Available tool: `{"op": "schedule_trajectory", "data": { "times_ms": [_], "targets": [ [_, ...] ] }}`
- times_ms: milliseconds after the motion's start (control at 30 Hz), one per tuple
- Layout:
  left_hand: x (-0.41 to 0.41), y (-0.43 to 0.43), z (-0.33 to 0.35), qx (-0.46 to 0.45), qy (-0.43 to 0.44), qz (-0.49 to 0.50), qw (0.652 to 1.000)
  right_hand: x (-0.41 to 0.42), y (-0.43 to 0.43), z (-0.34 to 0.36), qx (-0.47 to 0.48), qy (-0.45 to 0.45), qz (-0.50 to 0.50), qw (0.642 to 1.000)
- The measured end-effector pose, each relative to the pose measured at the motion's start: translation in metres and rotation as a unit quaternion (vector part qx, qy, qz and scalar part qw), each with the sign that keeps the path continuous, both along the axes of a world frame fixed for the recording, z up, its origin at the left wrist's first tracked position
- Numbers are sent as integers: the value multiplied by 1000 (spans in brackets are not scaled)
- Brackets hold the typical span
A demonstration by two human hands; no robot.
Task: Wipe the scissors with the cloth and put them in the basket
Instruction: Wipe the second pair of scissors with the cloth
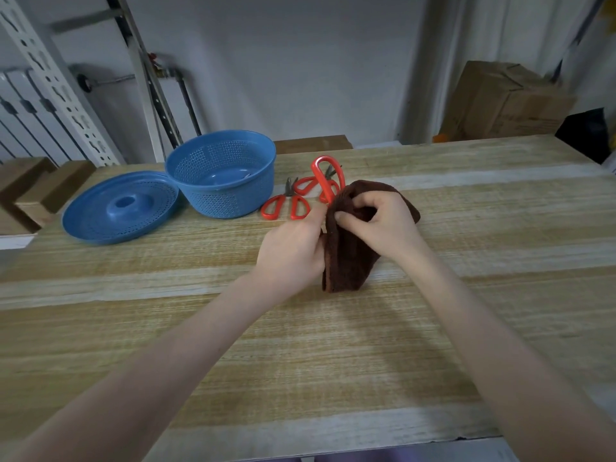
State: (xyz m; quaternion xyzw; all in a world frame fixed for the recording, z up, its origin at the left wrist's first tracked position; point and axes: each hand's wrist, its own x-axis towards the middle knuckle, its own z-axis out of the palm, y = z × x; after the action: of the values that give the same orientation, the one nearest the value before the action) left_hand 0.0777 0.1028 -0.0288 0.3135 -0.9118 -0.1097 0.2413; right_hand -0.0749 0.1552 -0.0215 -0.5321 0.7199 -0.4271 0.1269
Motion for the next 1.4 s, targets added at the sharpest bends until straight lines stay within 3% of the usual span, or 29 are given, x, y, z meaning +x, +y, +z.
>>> {"op": "schedule_trajectory", "data": {
  "times_ms": [67,167,533,633,767,967,1100,1267,1400],
  "targets": [
    [0,1,-1,-6,-1,-2,1000,-1,-3,6,32,60,-3,998],
    [1,0,-1,-19,-10,5,1000,-1,-9,9,64,62,7,996],
    [0,-2,5,32,-21,-19,999,-9,0,0,25,-69,106,992],
    [-1,0,7,32,-40,-7,999,-14,2,5,47,-38,141,988],
    [-2,-1,9,-4,-68,-1,998,-12,-1,6,42,-26,120,992],
    [-3,-3,11,-14,-79,-25,996,-11,2,0,25,-110,97,989],
    [-5,-7,11,9,-43,-39,998,-5,1,-10,-46,-126,60,989],
    [-8,-9,15,23,-39,-19,999,-1,-9,-19,-89,-72,2,993],
    [-11,-8,17,41,-48,-8,998,4,-9,-21,-125,45,-75,988]
  ]
}}
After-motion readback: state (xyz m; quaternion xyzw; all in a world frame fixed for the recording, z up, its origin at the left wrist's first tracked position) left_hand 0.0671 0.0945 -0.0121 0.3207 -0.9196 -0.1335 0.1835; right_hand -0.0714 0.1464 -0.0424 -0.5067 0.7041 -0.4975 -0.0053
